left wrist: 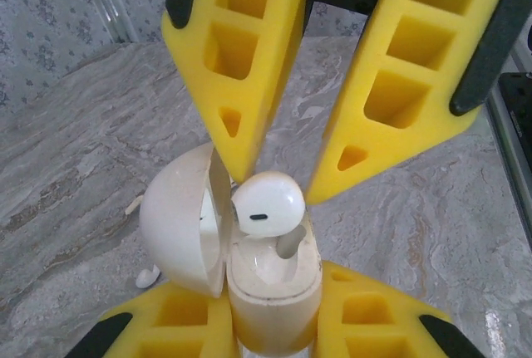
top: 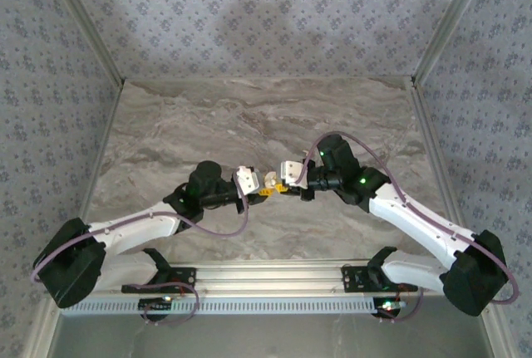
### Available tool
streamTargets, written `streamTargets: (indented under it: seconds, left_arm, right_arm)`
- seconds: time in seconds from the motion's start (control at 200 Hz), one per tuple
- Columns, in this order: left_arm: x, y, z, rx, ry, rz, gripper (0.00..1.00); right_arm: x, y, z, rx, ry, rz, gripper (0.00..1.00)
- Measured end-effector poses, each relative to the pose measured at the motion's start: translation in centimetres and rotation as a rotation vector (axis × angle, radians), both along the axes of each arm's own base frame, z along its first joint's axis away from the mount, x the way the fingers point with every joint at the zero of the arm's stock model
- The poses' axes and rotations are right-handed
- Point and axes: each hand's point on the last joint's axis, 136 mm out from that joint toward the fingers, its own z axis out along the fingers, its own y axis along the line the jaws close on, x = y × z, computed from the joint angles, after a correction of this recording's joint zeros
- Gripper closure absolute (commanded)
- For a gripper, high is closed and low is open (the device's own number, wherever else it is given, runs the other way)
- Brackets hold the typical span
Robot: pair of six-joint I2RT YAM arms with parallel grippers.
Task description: Insert wireless bluetooth earbuds into charging case
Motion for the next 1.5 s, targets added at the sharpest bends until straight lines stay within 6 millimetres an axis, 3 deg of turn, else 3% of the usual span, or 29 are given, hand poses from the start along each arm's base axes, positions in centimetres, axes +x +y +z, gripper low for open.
streamTargets:
  seconds: [0.7,0.889,1.169,1.304,1.499]
  left_arm:
    - [0.3,0.3,0.0,0.007,-0.004,0.026,0.89]
    - [0.3,0.3,0.4,-0.001,-0.012,0.026,0.89]
    - [0.4,0.4,0.5,-0.001,-0.015,0.033,0.90]
    - [0.5,0.4,0.4,0.001,-0.017,0.041,0.90]
    - [0.6,0.5,0.3,0.009,-0.021,0.050,0.90]
  right_arm:
    - [0.3,0.6,0.1,0.053,0.105,-0.183,0.73]
    - [0.0,0.2,0.0,0.083,0.134,-0.255,0.65]
    - [-0.8,-0.2,2.6,0.190,0.136,-0.281,0.55]
    - [-0.9,-0.4,3.8,0.248,0.178,-0.304,0.56]
    - [-0.7,-0.4,3.6,0.266,0.342,-0.389,0.60]
